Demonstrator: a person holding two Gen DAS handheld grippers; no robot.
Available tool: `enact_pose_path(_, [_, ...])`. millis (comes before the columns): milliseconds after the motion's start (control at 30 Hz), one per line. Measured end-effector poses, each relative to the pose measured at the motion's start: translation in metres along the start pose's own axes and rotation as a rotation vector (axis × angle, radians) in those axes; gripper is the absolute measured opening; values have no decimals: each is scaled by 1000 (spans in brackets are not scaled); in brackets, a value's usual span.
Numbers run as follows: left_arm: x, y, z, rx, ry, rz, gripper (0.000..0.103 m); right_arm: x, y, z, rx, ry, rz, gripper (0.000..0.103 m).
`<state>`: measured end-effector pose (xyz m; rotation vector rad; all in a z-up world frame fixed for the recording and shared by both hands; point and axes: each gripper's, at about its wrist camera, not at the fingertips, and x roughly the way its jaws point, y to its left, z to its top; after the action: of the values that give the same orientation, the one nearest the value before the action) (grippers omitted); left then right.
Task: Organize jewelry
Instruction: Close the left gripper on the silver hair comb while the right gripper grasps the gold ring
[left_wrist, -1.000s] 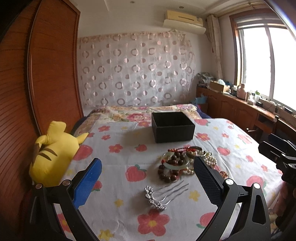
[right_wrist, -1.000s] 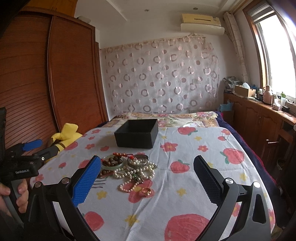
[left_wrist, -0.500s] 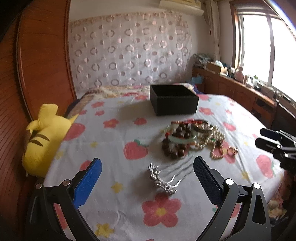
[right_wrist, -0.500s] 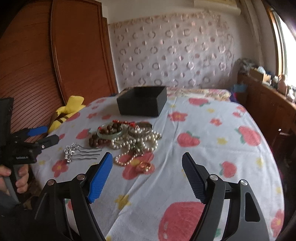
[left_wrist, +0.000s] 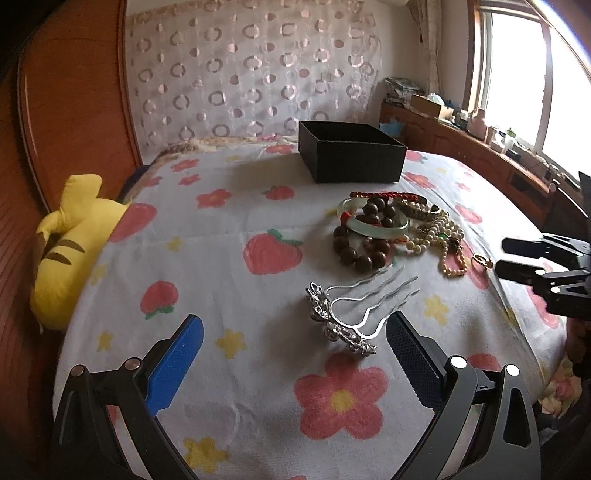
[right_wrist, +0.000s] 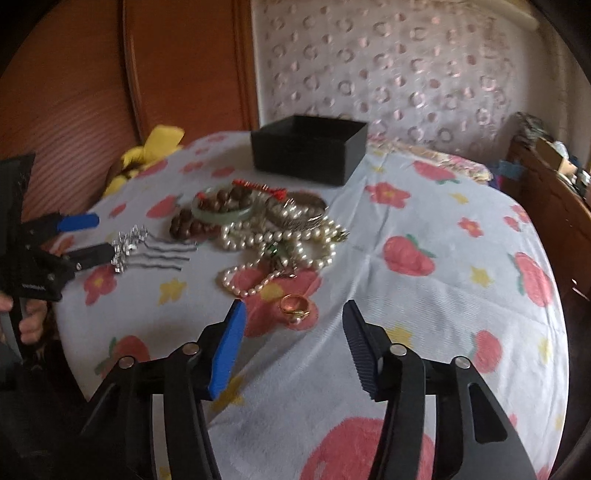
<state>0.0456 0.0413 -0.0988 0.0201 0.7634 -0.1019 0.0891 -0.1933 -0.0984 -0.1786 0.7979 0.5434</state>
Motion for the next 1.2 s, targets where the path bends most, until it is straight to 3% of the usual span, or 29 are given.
enact_pose_path(133, [1, 1, 0, -3, 7, -40, 96, 14, 2, 4, -36, 65, 17, 46])
enact_pose_path(233, [2, -2, 1, 1, 10, -67, 96, 15, 5, 3, -58, 64, -1, 42])
enact_pose_path(333, [4, -5, 3, 18, 18, -93, 95, 15, 5, 2, -51, 52, -10, 31])
enact_pose_path(433, [9, -10, 6, 42, 42, -118, 82, 14, 3, 1, -42, 43, -15, 21])
enact_pose_path(633, [23, -17, 10, 87, 98, -146, 79, 14, 1, 1, -42, 38, -18, 20])
enact_pose_path(1000, [37, -27, 18, 187, 125, -120, 79, 14, 0, 1, -31, 35, -7, 20])
enact_pose_path(1133, [35, -30, 17, 227, 118, -149, 59, 14, 1, 1, -31, 35, -6, 20])
enact_pose_path(1200, [33, -30, 16, 228, 113, -148, 56, 14, 1, 1, -34, 35, -8, 20])
